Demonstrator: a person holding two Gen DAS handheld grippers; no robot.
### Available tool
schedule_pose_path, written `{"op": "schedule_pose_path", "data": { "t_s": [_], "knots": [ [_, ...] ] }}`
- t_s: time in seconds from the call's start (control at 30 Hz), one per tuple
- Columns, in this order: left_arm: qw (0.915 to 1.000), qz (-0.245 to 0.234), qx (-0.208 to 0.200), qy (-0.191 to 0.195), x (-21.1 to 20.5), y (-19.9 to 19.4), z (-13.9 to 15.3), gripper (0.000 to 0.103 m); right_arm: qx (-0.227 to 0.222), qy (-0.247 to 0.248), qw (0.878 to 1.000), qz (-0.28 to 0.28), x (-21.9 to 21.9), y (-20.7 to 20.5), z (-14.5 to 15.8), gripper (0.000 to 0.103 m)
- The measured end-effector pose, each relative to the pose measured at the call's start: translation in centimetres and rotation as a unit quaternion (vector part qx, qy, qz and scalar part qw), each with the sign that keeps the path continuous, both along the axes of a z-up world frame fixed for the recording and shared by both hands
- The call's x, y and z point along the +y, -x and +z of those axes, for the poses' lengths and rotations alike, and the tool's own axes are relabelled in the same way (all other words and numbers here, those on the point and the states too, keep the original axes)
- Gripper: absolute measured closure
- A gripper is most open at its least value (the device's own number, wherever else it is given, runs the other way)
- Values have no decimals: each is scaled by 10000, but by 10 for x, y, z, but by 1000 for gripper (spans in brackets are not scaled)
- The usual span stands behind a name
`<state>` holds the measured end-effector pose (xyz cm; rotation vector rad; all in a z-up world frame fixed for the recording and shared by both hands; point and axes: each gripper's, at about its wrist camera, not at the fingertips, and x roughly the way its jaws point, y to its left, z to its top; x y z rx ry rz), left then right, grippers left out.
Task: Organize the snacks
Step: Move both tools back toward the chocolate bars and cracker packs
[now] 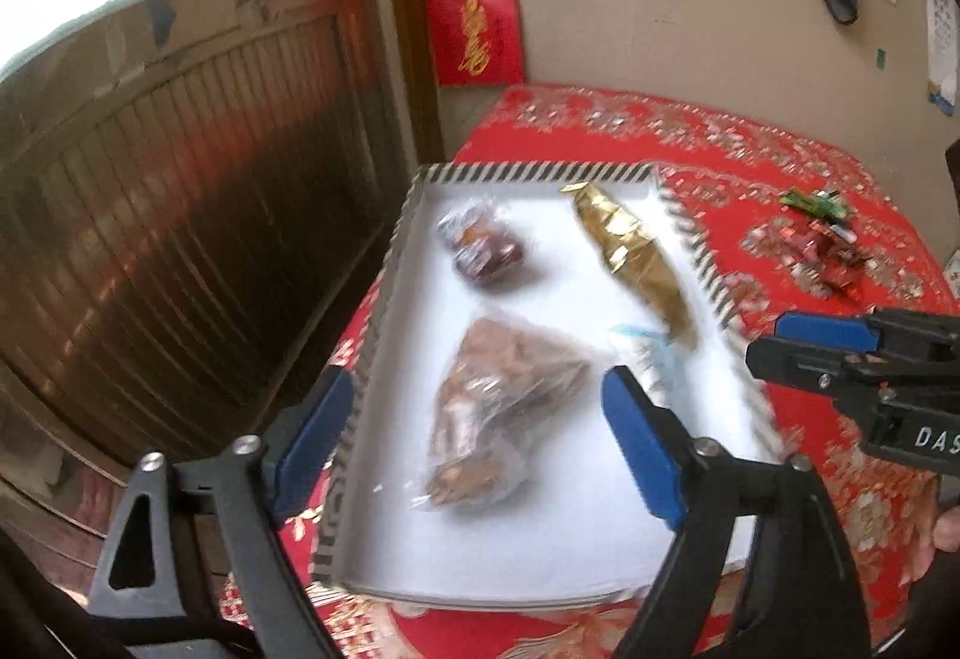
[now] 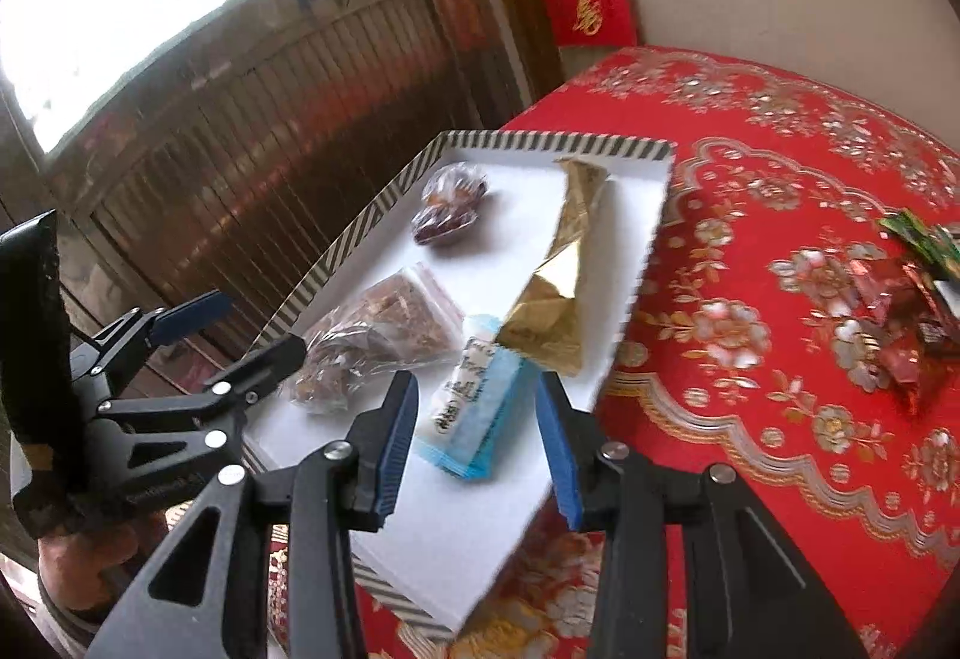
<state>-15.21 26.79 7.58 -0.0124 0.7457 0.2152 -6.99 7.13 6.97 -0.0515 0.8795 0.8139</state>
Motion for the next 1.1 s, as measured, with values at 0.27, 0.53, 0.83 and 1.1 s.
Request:
{"op": "schedule_pose_path", "data": {
  "t_s": [0.27,0.53,0.83,1.1],
  "knots": [
    [9982,-562,-182,-36,-53,-24,16,13,-73,-71,9979,-638,-63,-17,7,59],
    [9921,-1252,-11,35,-119,-62,14,13,17,-24,9896,-1436,-138,-38,-1,58],
    [9850,-1712,179,82,-181,-108,15,13,248,87,9673,-2523,-236,-80,-14,51],
    [9813,-1884,363,115,-214,-143,16,13,455,-62,9653,-2570,-256,-98,-20,51]
  ]
}}
